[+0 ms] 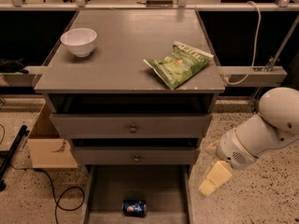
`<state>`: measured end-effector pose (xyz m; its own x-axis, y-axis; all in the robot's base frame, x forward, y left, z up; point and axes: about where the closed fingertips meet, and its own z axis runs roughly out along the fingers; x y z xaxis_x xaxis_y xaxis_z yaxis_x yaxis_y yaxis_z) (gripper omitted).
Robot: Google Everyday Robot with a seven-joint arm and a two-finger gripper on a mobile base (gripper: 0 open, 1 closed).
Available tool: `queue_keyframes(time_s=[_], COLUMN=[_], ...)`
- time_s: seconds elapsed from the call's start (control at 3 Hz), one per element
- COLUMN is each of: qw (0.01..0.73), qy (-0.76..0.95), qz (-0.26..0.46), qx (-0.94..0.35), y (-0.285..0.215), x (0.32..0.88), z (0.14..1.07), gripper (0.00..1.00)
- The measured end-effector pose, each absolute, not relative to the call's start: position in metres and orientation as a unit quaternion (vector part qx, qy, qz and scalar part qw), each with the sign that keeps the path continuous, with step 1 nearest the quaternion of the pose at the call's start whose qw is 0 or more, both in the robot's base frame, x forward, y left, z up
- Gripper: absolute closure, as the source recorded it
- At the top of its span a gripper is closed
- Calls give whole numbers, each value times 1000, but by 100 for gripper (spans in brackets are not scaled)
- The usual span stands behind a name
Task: Pick pepsi can from bottom drawer and place on counter
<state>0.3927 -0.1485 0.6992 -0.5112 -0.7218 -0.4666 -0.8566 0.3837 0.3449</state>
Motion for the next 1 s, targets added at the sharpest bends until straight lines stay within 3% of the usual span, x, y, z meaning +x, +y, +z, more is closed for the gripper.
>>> queue_keyframes(time_s=[0.67, 1.0], qw=[135, 111], qy=[823, 812], qz=[309, 340], qx=[-458, -461], y=[-155, -123], x=[380, 368], z=[678, 620], gripper=[0, 0])
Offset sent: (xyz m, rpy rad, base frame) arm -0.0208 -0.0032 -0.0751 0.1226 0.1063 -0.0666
